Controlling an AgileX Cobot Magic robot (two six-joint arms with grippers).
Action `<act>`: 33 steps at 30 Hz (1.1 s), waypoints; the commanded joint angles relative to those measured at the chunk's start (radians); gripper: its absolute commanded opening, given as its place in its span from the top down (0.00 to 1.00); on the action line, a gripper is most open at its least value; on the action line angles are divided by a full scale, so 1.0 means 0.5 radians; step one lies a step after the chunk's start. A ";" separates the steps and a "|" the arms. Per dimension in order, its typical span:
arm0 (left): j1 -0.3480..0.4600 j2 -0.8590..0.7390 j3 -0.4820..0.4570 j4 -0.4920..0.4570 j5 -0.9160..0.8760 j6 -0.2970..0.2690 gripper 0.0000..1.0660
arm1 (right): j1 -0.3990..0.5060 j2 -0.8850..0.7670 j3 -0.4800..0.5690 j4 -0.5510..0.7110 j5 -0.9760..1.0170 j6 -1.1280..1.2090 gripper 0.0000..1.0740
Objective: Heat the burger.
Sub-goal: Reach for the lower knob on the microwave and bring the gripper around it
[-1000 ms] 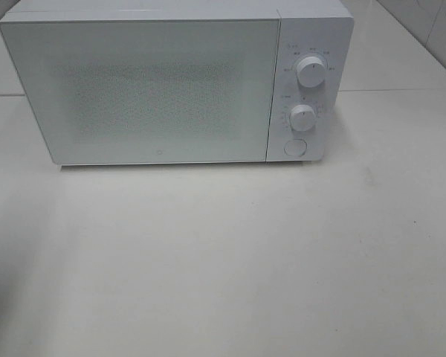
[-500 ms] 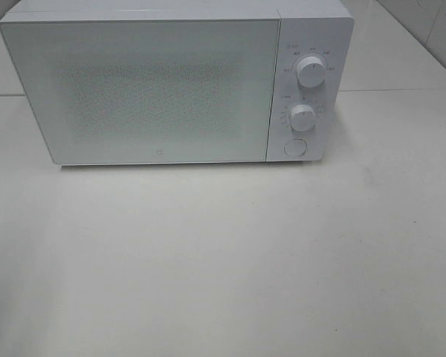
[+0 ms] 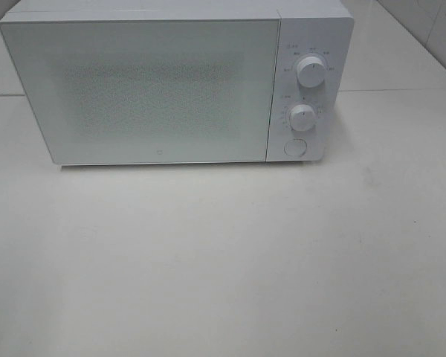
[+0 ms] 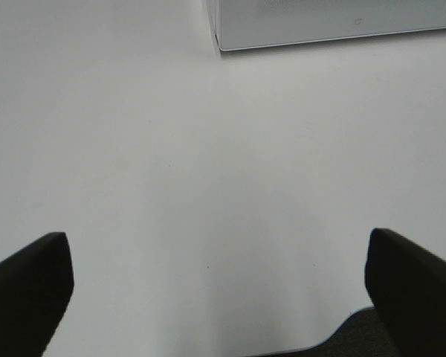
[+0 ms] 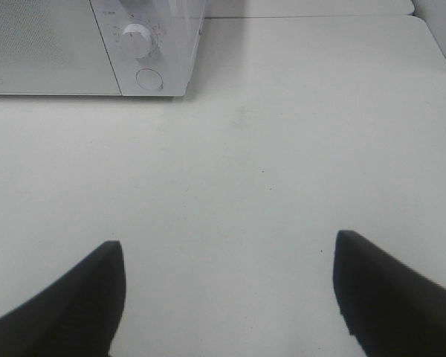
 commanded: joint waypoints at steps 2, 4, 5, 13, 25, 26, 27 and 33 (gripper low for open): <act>0.046 -0.140 0.008 -0.016 -0.018 -0.010 0.06 | -0.012 -0.054 0.000 0.000 -0.018 -0.022 0.30; 0.164 -0.316 0.008 -0.016 -0.018 -0.002 0.06 | -0.012 -0.054 0.000 0.000 -0.018 -0.022 0.30; 0.164 -0.316 0.008 -0.016 -0.018 -0.002 0.06 | -0.012 -0.054 0.000 0.000 -0.018 -0.022 0.30; 0.192 -0.424 0.010 -0.018 -0.016 -0.002 0.06 | -0.012 -0.054 0.000 0.000 -0.018 -0.016 0.30; 0.192 -0.426 0.012 -0.018 -0.016 -0.002 0.06 | -0.012 -0.054 0.000 0.000 -0.018 -0.016 0.30; 0.192 -0.426 0.012 -0.018 -0.016 -0.002 0.06 | -0.012 -0.054 0.000 0.000 -0.018 -0.016 0.30; 0.192 -0.426 0.012 -0.018 -0.016 -0.002 0.06 | -0.012 -0.054 0.000 0.000 -0.018 -0.016 0.30; 0.192 -0.426 0.012 -0.018 -0.016 -0.002 0.06 | -0.012 -0.054 0.000 0.000 -0.018 -0.016 0.30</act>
